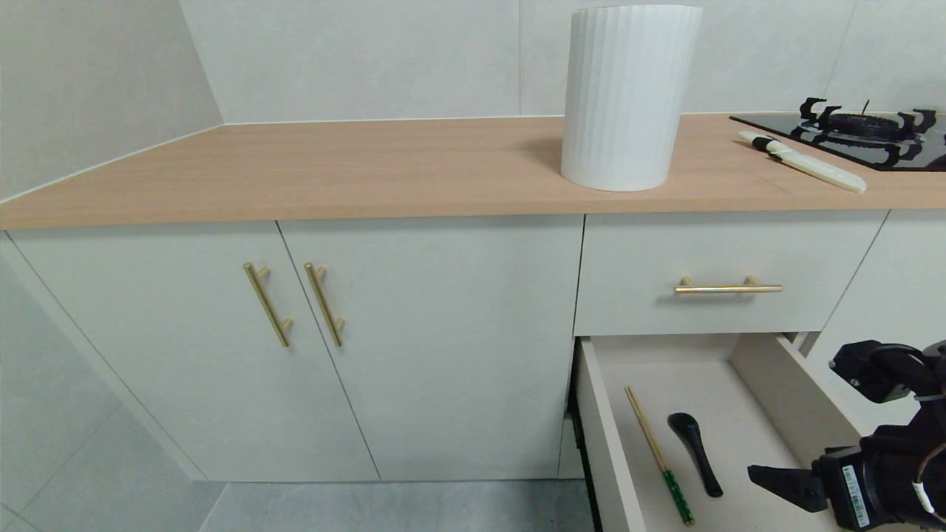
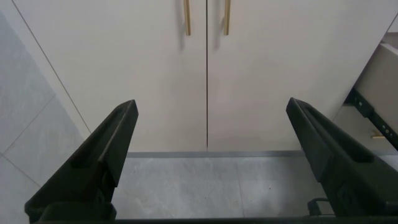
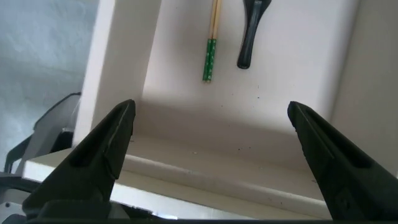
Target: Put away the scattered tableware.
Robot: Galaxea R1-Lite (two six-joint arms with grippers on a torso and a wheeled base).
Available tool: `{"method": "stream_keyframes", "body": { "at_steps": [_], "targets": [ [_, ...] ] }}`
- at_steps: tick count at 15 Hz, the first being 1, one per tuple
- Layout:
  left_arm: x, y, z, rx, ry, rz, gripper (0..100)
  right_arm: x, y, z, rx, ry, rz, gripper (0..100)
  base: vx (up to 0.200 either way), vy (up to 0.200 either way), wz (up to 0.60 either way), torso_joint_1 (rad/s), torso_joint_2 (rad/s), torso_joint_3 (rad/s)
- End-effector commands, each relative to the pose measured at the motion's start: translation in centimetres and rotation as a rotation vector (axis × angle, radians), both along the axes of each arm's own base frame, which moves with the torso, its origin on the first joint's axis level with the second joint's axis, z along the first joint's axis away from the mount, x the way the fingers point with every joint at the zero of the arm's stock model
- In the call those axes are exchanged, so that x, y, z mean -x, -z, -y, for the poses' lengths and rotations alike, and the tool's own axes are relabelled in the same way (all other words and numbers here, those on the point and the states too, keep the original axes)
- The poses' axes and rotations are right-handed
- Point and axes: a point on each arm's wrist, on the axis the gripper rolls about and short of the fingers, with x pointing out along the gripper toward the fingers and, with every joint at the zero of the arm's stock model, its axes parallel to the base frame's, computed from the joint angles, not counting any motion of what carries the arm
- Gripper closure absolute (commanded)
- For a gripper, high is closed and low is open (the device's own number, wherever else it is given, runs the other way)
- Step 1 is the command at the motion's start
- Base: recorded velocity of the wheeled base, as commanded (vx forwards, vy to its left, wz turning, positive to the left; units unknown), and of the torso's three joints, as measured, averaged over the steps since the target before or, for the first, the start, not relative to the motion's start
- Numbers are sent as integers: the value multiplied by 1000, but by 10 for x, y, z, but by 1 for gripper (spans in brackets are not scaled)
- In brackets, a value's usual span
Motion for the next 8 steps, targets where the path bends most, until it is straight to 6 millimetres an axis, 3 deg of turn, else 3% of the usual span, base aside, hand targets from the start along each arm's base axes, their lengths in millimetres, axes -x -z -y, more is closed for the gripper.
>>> {"method": "stream_keyframes", "body": {
  "at_steps": [1, 7, 8],
  "targets": [
    [0, 0, 0, 0, -1, -1, 0, 2, -2, 0, -3, -3, 8, 0, 0, 0, 0, 0, 0, 0],
    [0, 0, 0, 0, -1, -1, 0, 4, 2, -1, 19, -29, -7, 0, -200, 0, 0, 4, 4, 2],
    [0, 0, 0, 0, -1, -1, 0, 5, 3, -1, 25, -32, -17, 0, 0, 0, 0, 0, 0, 0]
  ]
}}
